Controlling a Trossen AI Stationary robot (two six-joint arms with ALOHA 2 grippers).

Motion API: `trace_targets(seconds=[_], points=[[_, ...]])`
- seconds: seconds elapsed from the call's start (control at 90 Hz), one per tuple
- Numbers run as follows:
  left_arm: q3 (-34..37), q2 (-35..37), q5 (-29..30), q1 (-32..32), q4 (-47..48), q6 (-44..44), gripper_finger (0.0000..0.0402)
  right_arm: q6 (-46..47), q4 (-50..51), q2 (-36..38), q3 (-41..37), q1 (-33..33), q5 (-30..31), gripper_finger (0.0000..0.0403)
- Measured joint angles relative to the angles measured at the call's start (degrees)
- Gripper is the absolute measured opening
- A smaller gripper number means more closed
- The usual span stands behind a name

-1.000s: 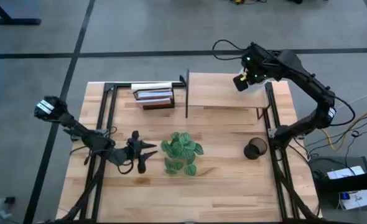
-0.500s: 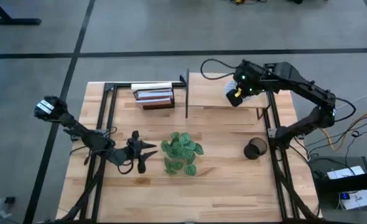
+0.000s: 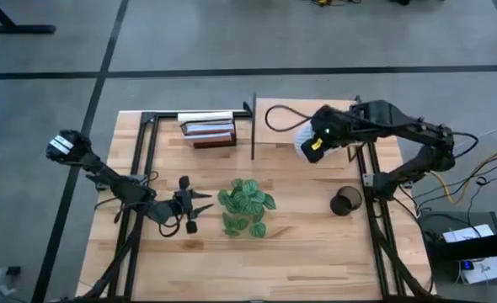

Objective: Stock shelves
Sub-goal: Remove the white pen organizer from the shelf

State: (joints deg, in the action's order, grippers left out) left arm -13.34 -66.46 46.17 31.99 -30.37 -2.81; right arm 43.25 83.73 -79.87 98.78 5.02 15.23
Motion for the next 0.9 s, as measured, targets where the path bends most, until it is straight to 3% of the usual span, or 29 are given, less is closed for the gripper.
trace_targets(seconds=[0.456, 0.644, 0.9], points=[[0.00, 0.00, 0.02, -7.08, 0.02, 4.03, 0.0109, 12.34, 0.27, -3.69, -7.98, -12.14, -0.67, 0.0000], [0.00, 0.02, -0.04, -7.93, -0.15, 2.52, 0.0117, 10.78, 0.02, -8.06, -8.29, -13.73, -0.23, 0.0000], [0.00, 0.02, -0.15, -7.93, 1.47, -2.26, 0.0113, 0.13, -0.44, -15.18, -9.41, -14.55, 2.95, 0.0000]])
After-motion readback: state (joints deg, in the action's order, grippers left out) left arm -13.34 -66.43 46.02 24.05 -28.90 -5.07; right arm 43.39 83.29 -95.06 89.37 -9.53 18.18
